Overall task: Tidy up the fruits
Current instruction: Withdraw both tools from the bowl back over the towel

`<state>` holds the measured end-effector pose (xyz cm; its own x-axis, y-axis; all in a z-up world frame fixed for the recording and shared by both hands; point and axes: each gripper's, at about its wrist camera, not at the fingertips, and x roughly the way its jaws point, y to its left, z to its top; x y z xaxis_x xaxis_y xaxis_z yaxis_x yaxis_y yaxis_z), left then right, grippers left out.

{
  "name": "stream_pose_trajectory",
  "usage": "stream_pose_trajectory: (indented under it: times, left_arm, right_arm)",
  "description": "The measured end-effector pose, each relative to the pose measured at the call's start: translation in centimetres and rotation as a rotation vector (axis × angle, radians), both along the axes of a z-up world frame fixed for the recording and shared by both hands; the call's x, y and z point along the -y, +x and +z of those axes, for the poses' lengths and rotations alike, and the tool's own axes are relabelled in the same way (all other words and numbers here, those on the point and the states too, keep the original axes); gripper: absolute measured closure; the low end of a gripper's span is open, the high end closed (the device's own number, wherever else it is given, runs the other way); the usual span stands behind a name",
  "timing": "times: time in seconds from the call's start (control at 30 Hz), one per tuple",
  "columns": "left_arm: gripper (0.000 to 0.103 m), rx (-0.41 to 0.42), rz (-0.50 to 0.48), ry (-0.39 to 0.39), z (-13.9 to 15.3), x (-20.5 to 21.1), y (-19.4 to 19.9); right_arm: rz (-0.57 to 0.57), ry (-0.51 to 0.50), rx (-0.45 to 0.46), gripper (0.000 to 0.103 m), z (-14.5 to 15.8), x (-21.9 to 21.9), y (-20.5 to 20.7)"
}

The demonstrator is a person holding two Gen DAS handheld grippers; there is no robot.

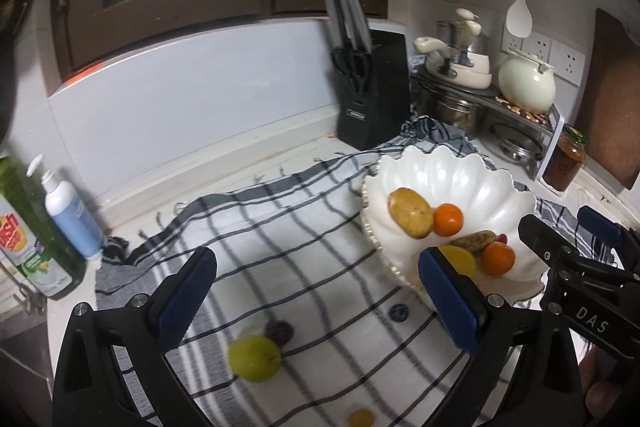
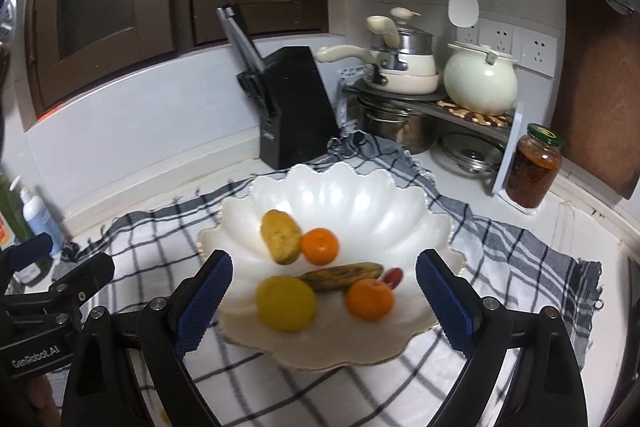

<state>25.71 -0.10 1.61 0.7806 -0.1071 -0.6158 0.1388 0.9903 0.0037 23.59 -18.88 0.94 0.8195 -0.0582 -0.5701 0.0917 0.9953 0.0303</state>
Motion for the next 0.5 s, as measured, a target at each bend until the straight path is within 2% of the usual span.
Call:
stream_pose_trajectory:
  times: [0.5]
  left_arm:
    - [0.0, -0.019, 0.048, -0.031, -1.2, -5.5, -1.7]
  right_arm:
    - [0.067, -0.004, -0.008, 0.009, -0.7, -5.4, -1.0]
